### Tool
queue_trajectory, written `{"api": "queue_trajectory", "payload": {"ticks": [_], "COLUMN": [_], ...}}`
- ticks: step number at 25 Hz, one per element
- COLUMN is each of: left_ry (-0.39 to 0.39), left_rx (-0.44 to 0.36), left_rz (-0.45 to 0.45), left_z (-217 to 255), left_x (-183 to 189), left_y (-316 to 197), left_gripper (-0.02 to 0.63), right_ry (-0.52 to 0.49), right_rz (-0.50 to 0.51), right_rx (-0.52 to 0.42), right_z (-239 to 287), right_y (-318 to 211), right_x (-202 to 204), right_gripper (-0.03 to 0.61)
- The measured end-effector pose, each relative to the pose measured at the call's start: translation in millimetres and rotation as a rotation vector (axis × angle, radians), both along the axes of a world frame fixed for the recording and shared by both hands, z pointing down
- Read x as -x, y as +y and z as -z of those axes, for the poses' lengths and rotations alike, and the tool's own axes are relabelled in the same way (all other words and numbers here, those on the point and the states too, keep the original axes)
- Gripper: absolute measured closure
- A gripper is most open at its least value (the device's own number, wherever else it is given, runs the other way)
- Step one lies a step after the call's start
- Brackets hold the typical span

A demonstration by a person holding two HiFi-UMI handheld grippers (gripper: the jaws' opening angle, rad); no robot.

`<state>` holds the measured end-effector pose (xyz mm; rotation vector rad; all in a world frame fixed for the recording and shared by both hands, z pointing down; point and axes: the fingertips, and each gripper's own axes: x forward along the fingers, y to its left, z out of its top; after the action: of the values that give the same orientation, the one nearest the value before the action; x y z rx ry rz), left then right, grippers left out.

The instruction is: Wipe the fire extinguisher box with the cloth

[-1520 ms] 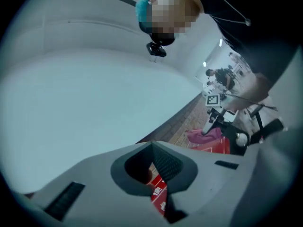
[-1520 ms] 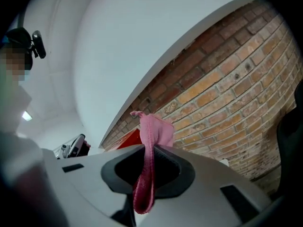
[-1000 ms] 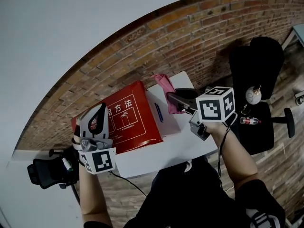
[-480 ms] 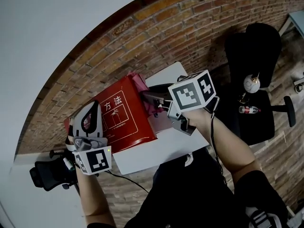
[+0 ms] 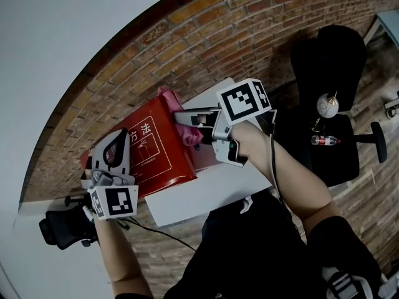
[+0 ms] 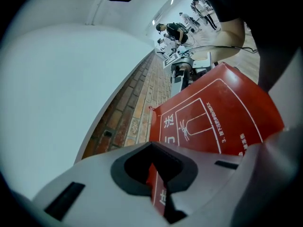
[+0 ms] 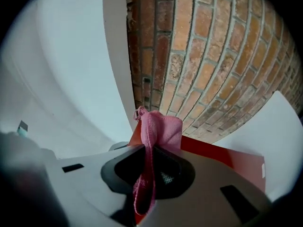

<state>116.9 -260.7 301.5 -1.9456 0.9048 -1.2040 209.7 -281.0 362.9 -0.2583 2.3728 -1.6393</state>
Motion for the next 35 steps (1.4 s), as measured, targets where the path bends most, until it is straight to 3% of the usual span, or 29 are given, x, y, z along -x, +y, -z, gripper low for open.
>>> {"api": "queue_trajectory", "payload": {"ticks": [7, 28, 35], "left_ry": [-0.005, -0.025, -0.011], "left_rx": [0.013, 0.025, 0.028], "left_rz": [0.007, 0.005, 0.011], "left_z": [-2.0, -5.5, -6.0], "left_x": [-0.6, 1.7, 1.7], "left_y": [0.0, -3.3, -3.5], "left_gripper": [0.589, 0.589, 0.589], "right_ry": [0.074, 0.202, 0.202], "right_rz": [-0.017, -0.020, -0.003], "right_rx": [-0.046, 0.005, 0.028], "right_z": [-9.9, -89.5, -105.5], "right_y": [-3.1, -16.0, -16.6], "right_x": [0.7, 0.8, 1.5], "right_gripper": [0.517, 0.517, 0.517]}}
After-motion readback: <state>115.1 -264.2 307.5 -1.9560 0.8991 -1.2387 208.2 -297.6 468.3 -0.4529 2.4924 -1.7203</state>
